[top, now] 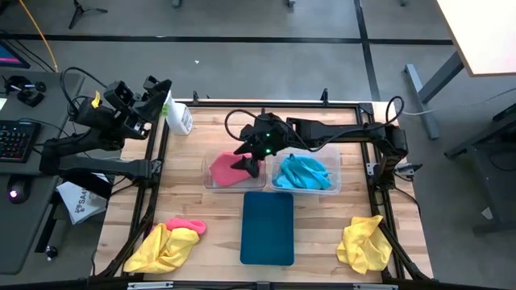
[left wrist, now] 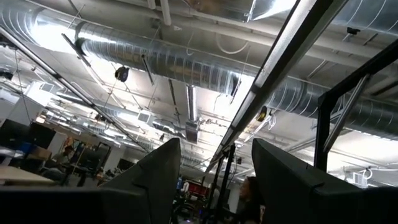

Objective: Sort microfiber towel by color & place in baskets
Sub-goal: Put the right pink microfiber towel into the transparent bin, then put the pink microfiber towel into the transparent bin

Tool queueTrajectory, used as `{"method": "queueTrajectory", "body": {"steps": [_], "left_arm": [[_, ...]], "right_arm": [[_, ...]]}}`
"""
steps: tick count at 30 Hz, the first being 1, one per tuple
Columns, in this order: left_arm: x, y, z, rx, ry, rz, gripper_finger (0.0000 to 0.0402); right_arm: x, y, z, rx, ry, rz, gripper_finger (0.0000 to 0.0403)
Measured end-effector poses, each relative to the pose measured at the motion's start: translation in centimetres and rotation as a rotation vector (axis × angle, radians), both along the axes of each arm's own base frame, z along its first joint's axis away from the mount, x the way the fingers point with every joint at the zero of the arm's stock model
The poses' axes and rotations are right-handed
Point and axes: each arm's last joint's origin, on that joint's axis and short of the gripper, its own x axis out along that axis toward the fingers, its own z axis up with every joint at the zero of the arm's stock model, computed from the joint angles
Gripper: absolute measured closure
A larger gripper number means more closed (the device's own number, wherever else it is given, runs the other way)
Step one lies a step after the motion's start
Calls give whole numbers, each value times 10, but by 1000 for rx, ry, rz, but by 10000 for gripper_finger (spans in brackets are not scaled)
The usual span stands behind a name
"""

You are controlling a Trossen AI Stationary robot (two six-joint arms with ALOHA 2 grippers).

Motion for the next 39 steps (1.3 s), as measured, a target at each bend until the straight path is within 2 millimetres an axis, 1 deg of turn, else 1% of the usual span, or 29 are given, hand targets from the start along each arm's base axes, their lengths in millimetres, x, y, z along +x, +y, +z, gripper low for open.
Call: {"method": "queueTrajectory", "body": {"steps": [3, 6, 9, 11, 13, 14, 16, 18, 21, 23, 24, 27, 30, 33, 37, 39], "left_arm": [[5, 1, -3, -35, 30, -25, 213], [17, 2, -12, -87, 127, -58, 213], [41, -3, -34, -184, 334, -175, 213], [56, -13, -54, -273, 529, -329, 213], [72, -28, -80, -393, 765, -492, 213], [77, -39, -93, -451, 882, -568, 213], [85, -65, -116, -538, 1109, -669, 213], [86, -93, -140, -569, 1339, -704, 213], [74, -128, -176, -569, 1709, -665, 213], [64, -144, -194, -518, 1908, -602, 213], [61, -149, -201, -471, 1968, -570, 213], [56, -159, -216, -233, 2049, -460, 213], [59, -160, -227, -46, 2085, -397, 213], [66, -159, -234, 40, 2112, -401, 213], [70, -159, -243, 104, 2169, -526, 214], [69, -156, -248, 113, 2186, -562, 219]], "right_arm": [[-15, -2, 12, -5, 30, 17, 105], [-43, -8, 34, -89, 62, -20, 105], [-79, -11, 54, -208, 137, -97, 105], [-103, -12, 65, -279, 199, -162, 105], [-127, -13, 75, -329, 249, -229, 105], [-138, -13, 79, -349, 266, -262, 105], [-157, -13, 86, -377, 299, -324, 105], [-173, -13, 92, -383, 315, -379, 105], [-193, -12, 100, -377, 322, -440, 105], [-201, -12, 103, -382, 317, -467, 105], [-203, -11, 105, -384, 309, -472, 105], [-207, -11, 107, -383, 299, -474, 105], [-206, -11, 107, -383, 300, -473, 105], [-205, -11, 105, -376, 309, -460, 105], [-206, -10, 103, -375, 335, -449, 105], [-207, -10, 102, -378, 357, -445, 105]]}}
